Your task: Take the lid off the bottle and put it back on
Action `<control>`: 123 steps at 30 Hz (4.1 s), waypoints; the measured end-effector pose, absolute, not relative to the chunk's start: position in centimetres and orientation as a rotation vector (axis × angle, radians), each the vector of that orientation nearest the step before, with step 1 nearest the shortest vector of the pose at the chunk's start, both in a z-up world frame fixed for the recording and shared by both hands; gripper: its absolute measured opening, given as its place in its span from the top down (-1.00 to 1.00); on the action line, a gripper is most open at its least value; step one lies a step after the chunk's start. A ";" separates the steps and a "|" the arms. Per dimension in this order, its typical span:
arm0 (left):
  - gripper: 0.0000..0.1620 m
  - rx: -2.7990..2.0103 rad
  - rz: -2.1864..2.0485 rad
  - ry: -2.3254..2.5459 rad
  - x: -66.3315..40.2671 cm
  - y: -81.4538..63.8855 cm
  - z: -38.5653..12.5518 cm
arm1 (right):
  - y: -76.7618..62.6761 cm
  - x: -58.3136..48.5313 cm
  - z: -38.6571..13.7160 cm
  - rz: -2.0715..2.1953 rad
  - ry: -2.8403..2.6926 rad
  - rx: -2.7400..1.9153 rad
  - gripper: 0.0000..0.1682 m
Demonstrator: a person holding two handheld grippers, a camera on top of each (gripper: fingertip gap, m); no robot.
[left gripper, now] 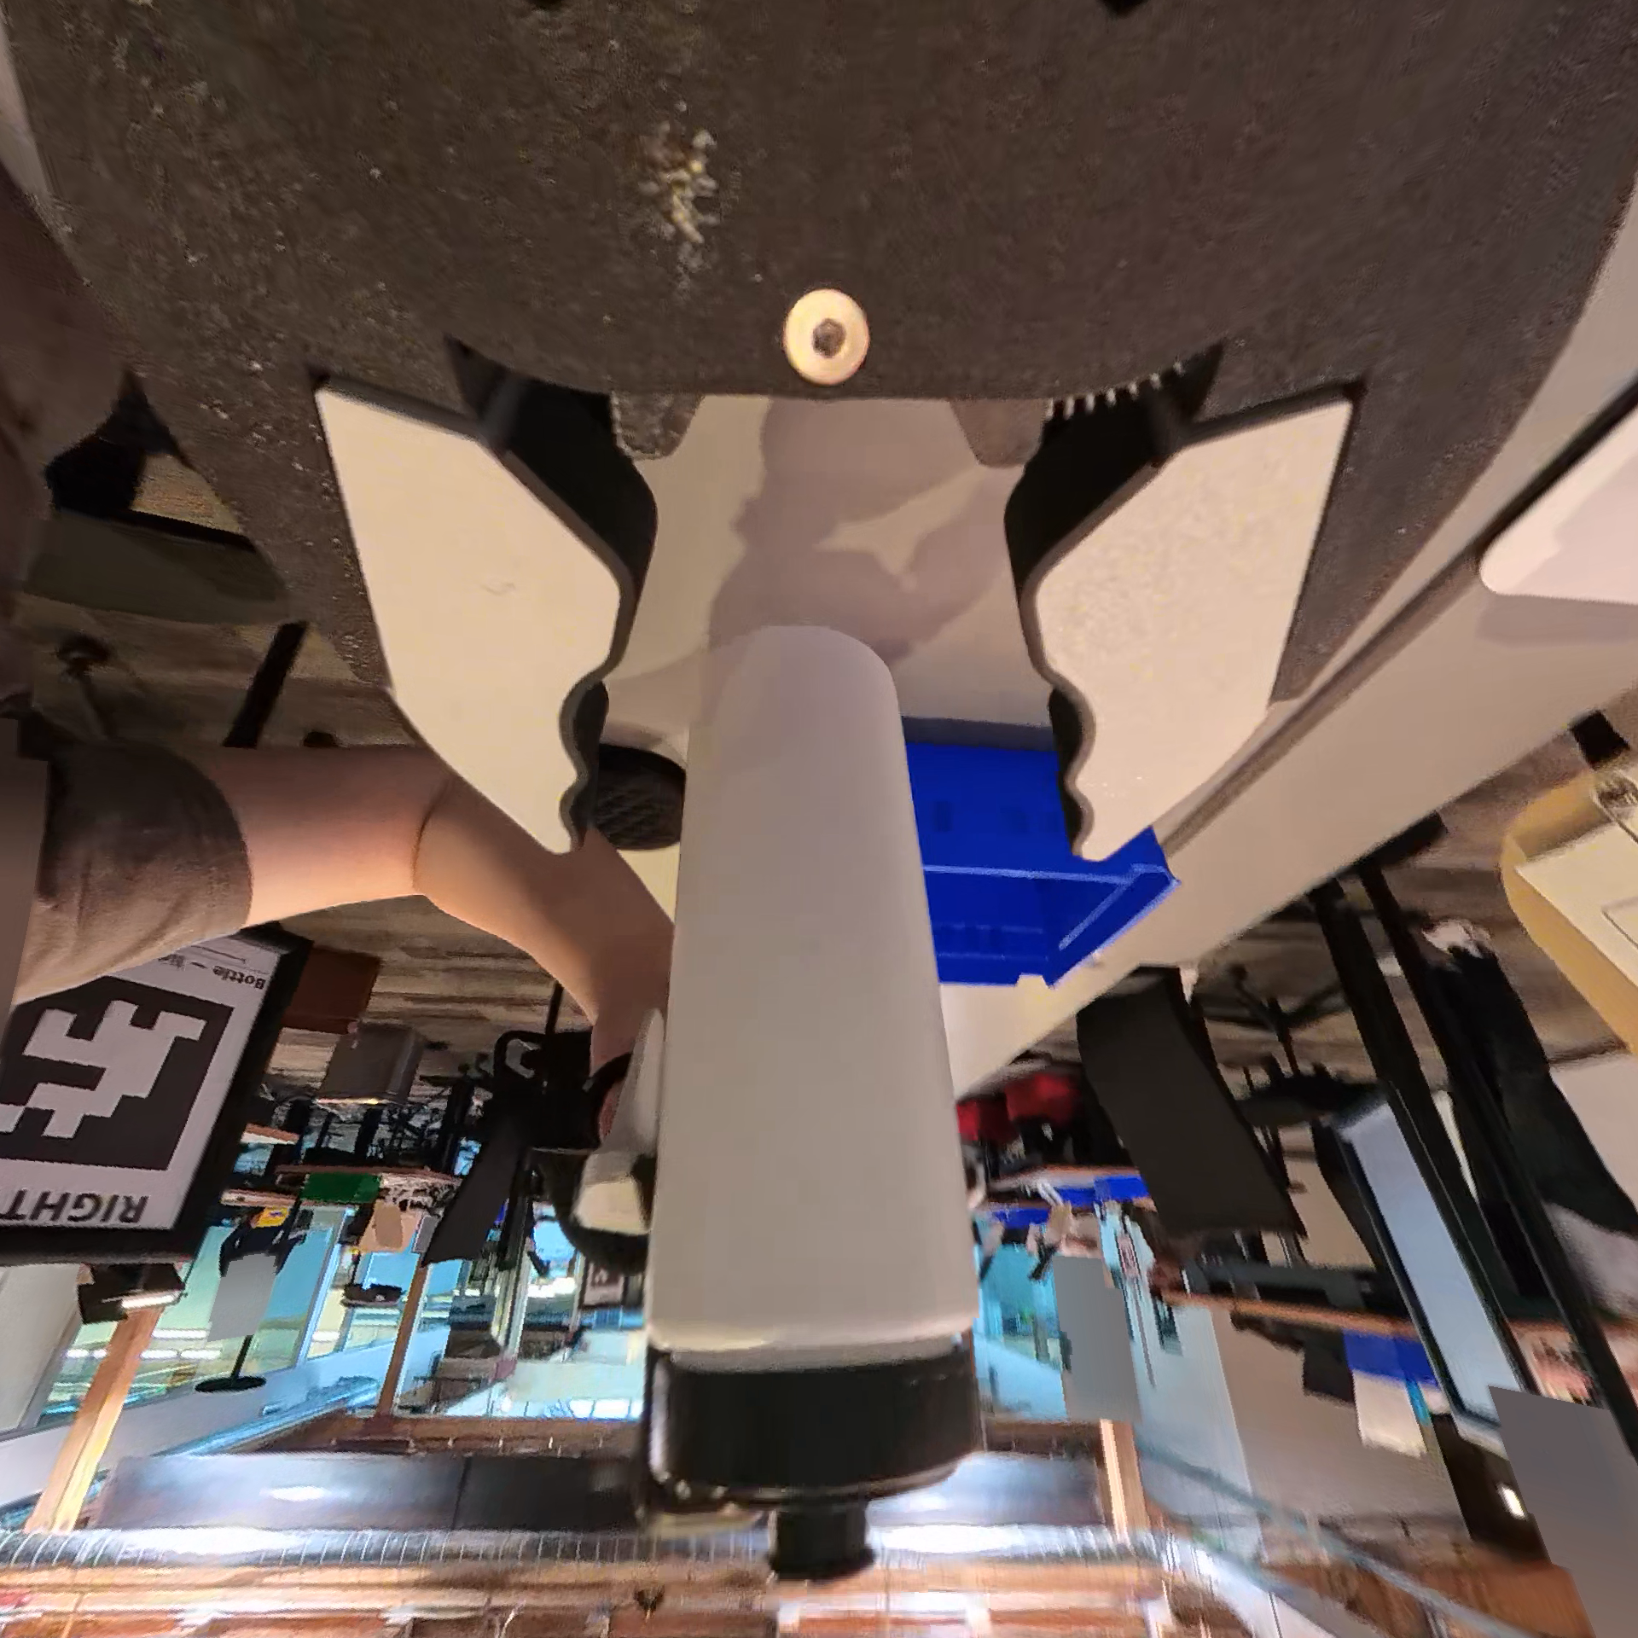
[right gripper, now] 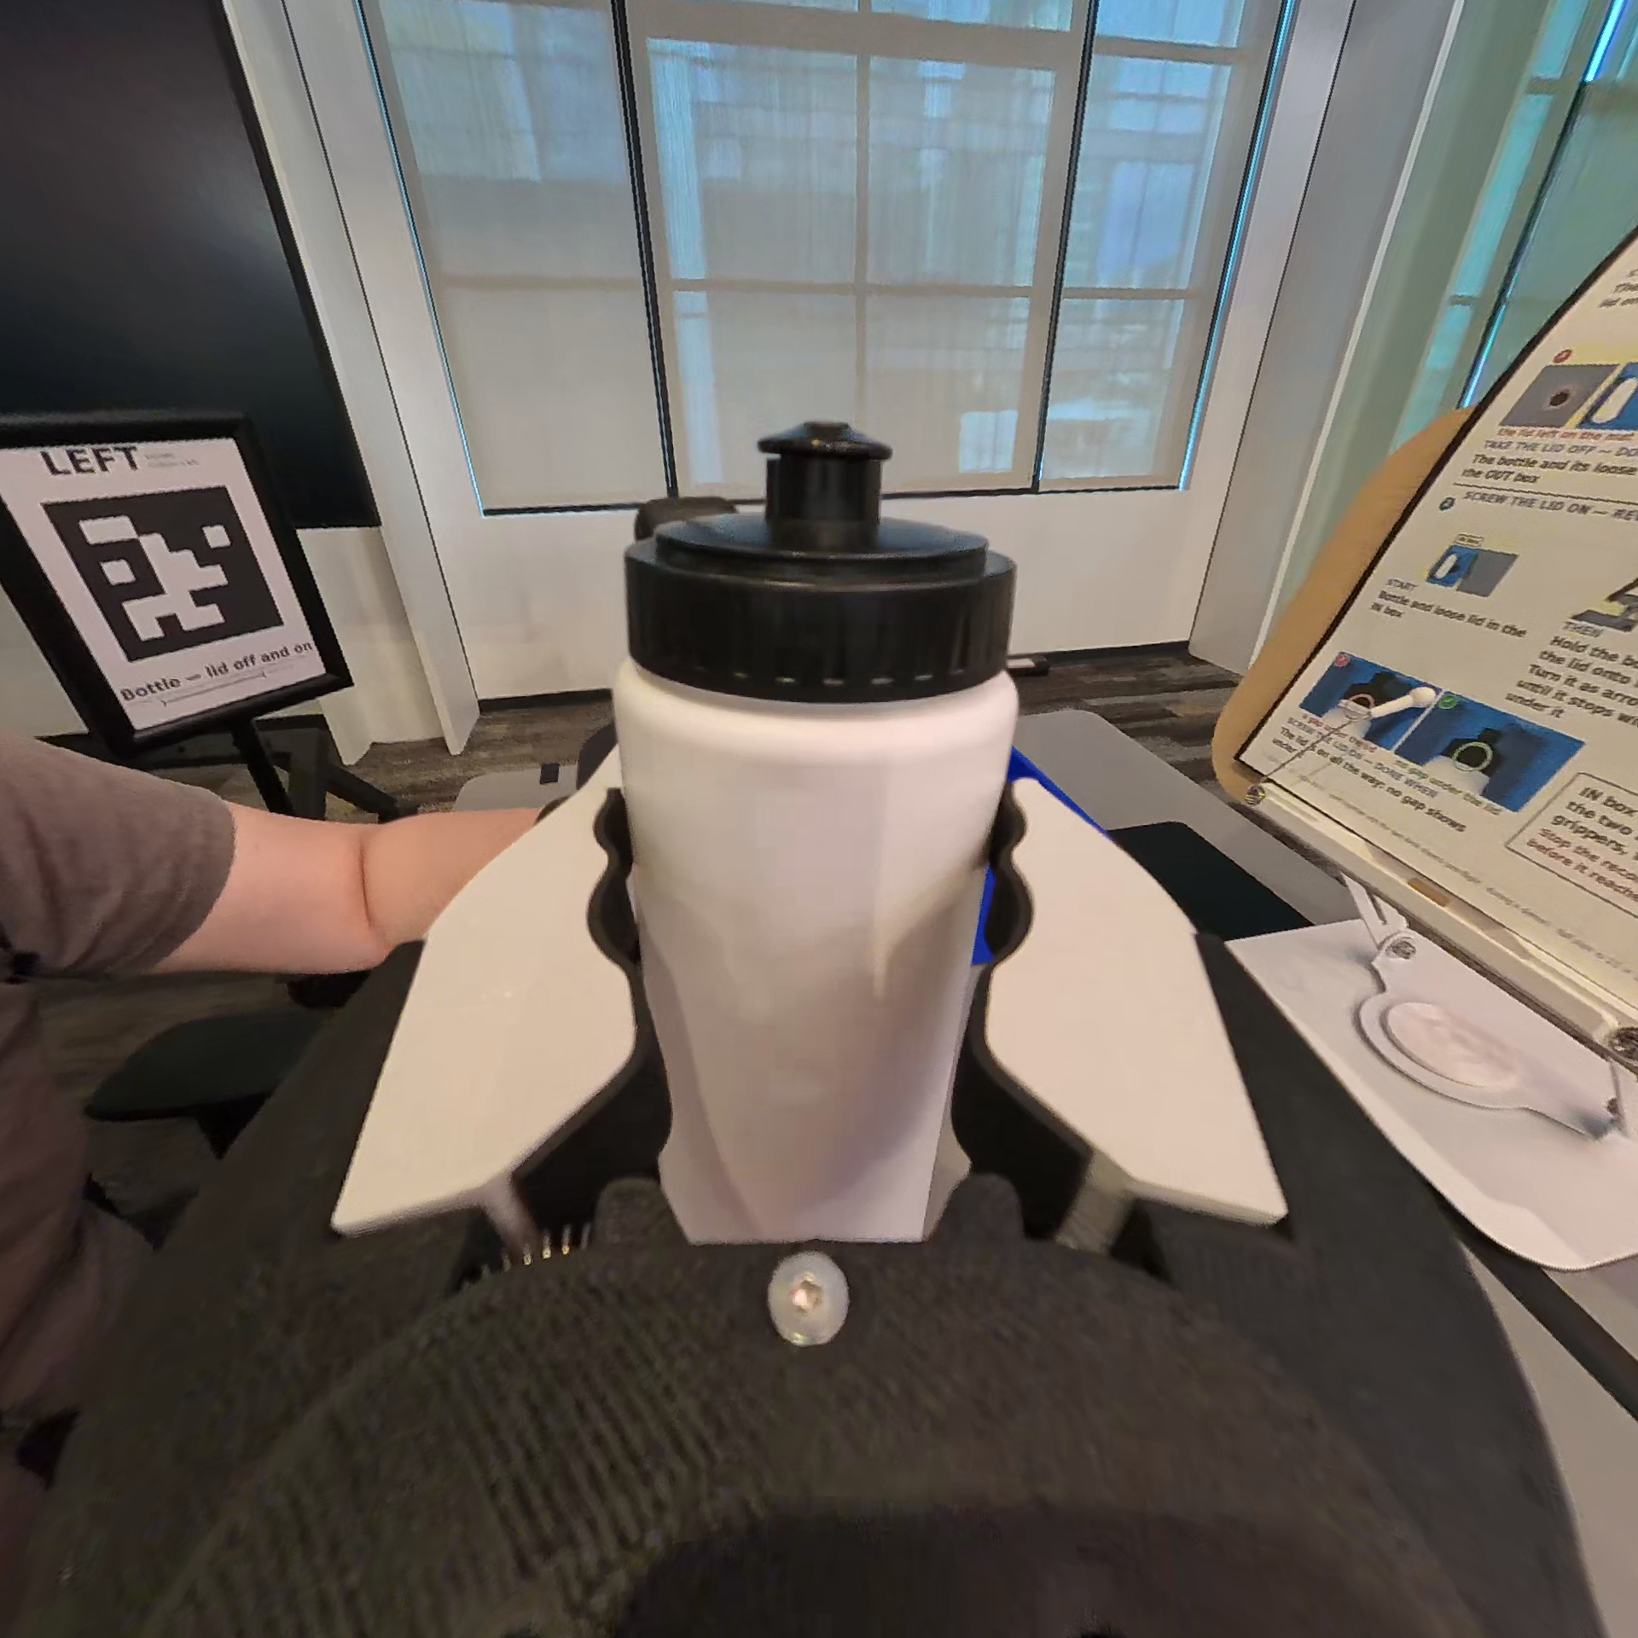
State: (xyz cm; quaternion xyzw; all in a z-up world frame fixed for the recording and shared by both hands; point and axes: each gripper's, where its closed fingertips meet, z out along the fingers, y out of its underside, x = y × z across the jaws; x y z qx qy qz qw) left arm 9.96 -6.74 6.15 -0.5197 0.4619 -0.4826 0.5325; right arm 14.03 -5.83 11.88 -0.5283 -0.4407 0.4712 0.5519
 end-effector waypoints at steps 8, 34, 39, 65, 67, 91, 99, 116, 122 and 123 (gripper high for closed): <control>-0.21 -1.227 -1.091 1.155 12.4 -8.1 4.2 | -7.9 12.2 11.6 1.141 -1.119 -1.200 0.05; -0.07 -1.261 -1.241 1.131 14.1 -9.6 3.6 | -9.0 10.0 10.3 1.286 -1.134 -1.147 0.05; -0.07 -1.284 -1.222 1.110 14.4 -9.3 3.3 | -8.8 10.3 9.8 1.301 -1.170 -1.147 0.05; -0.06 -1.437 -0.938 1.021 16.4 -3.1 -6.7 | -3.3 13.7 2.7 1.196 -1.328 -1.436 0.13; -0.06 -1.433 -0.954 1.022 16.4 -3.1 -6.7 | -3.1 13.9 2.5 1.214 -1.317 -1.449 0.14; -0.18 -1.431 -0.932 1.019 17.4 -3.1 -4.9 | -3.8 13.8 2.2 1.274 -1.353 -1.431 0.13; -0.17 -1.438 -0.919 1.030 17.6 -3.2 -5.0 | -4.4 14.2 2.5 1.244 -1.406 -1.411 0.06; -0.17 -1.477 -0.860 0.977 17.5 -2.8 -5.0 | -3.0 13.2 4.0 0.687 -1.051 -1.853 0.15; -0.17 -1.491 -0.844 0.984 17.6 -2.8 -5.1 | -3.1 13.3 3.6 0.639 -1.081 -1.867 0.11; -0.17 -1.496 -0.840 0.980 17.6 -2.8 -5.1 | -3.1 13.2 3.5 0.611 -1.077 -1.870 0.09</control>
